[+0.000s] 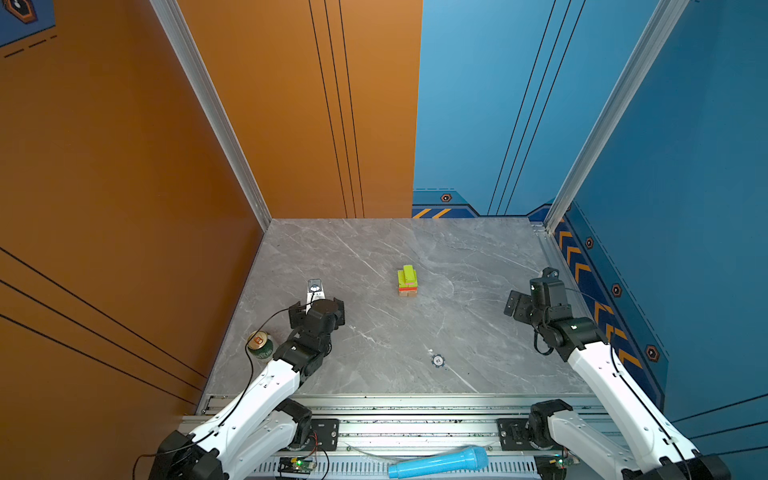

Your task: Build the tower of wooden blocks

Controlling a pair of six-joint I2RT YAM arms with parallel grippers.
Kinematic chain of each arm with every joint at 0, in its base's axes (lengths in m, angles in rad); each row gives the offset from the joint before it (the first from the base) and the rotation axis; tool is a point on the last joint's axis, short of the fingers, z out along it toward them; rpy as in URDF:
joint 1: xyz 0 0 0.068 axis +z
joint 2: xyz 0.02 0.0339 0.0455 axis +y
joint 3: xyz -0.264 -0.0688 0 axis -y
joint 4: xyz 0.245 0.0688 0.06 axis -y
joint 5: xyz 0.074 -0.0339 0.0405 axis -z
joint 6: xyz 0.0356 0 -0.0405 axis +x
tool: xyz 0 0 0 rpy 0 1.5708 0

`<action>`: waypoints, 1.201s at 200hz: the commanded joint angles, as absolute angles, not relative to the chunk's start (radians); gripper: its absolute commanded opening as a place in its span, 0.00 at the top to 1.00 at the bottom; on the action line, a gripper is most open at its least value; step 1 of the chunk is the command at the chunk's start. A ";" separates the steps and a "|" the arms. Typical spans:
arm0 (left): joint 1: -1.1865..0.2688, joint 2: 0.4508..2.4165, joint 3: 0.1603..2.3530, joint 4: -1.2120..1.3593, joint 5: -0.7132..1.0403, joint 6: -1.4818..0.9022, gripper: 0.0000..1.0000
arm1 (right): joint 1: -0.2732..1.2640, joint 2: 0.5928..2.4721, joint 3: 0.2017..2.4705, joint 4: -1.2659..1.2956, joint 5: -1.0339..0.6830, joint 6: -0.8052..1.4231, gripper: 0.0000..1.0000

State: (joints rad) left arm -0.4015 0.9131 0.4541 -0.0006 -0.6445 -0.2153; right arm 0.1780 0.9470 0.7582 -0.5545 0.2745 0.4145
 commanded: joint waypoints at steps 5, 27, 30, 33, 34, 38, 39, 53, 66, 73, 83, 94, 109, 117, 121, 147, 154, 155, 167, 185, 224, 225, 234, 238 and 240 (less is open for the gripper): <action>-0.319 0.937 0.423 0.123 -0.632 -0.152 0.02 | 0.172 0.973 0.674 -0.376 0.274 0.366 0.00; -0.268 0.955 0.401 0.211 -0.587 -0.132 0.02 | 0.182 0.941 0.584 -0.227 0.269 0.307 0.00; -0.262 0.959 0.398 0.224 -0.582 -0.131 0.02 | 0.184 0.933 0.574 -0.209 0.277 0.301 0.00; -0.256 0.961 0.396 0.235 -0.577 -0.128 0.02 | 0.185 0.926 0.561 -0.189 0.284 0.294 0.00; -0.254 0.963 0.395 0.238 -0.576 -0.127 0.02 | 0.186 0.924 0.557 -0.183 0.287 0.292 0.00; -0.245 0.968 0.390 0.254 -0.568 -0.125 0.02 | 0.189 0.913 0.543 -0.158 0.297 0.282 0.00; -0.243 0.969 0.388 0.258 -0.566 -0.124 0.02 | 0.189 0.911 0.540 -0.152 0.300 0.280 0.00; -0.212 0.996 0.368 0.324 -0.539 -0.113 0.02 | 0.191 0.884 0.495 -0.073 0.321 0.232 0.00; -0.187 1.030 0.343 0.400 -0.522 -0.095 0.02 | 0.193 0.869 0.444 0.023 0.338 0.187 0.00; -0.174 1.052 0.335 0.431 -0.518 -0.096 0.02 | 0.192 0.870 0.419 0.072 0.349 0.176 0.00; -0.153 1.080 0.327 0.470 -0.489 -0.105 0.02 | 0.185 0.885 0.395 0.136 0.351 0.173 0.00; -0.136 1.114 0.321 0.516 -0.476 -0.109 0.02 | 0.174 0.917 0.384 0.180 0.347 0.173 0.00; -0.109 1.169 0.309 0.603 -0.453 -0.112 0.02 | 0.163 0.970 0.380 0.223 0.364 0.158 0.00; -0.093 1.206 0.304 0.656 -0.444 -0.120 0.02 | 0.156 0.998 0.372 0.258 0.371 0.155 0.00; -0.084 1.228 0.302 0.686 -0.437 -0.121 0.02 | 0.152 1.013 0.365 0.281 0.372 0.153 0.00; -0.040 1.341 0.352 0.724 -0.351 -0.097 0.02 | 0.117 1.120 0.318 0.443 0.440 0.157 0.00; -0.038 1.349 0.362 0.716 -0.337 -0.090 0.02 | 0.104 1.147 0.308 0.494 0.461 0.154 0.00; -0.037 1.351 0.362 0.716 -0.337 -0.089 0.02 | 0.104 1.149 0.311 0.495 0.463 0.154 0.00; -0.029 1.356 0.368 0.716 -0.331 -0.094 0.02 | 0.094 1.155 0.324 0.480 0.448 0.158 0.00; -0.018 1.358 0.333 0.795 -0.311 -0.080 0.02 | 0.081 1.185 0.295 0.598 0.421 0.163 0.00; -0.003 1.556 0.308 1.048 -0.207 -0.052 0.02 | 0.048 1.311 0.358 0.660 0.342 0.153 0.00; -0.003 1.558 0.311 1.050 -0.205 -0.050 0.02 | 0.048 1.314 0.359 0.662 0.340 0.151 0.00; -0.003 1.567 0.342 0.998 -0.172 -0.036 0.02 | 0.046 1.344 0.373 0.690 0.322 0.132 0.00; -0.003 1.558 0.356 0.947 -0.157 -0.033 0.02 | 0.047 1.354 0.381 0.691 0.319 0.122 0.00; -0.003 1.554 0.364 0.929 -0.150 -0.029 0.02 | 0.046 1.360 0.384 0.691 0.317 0.119 0.00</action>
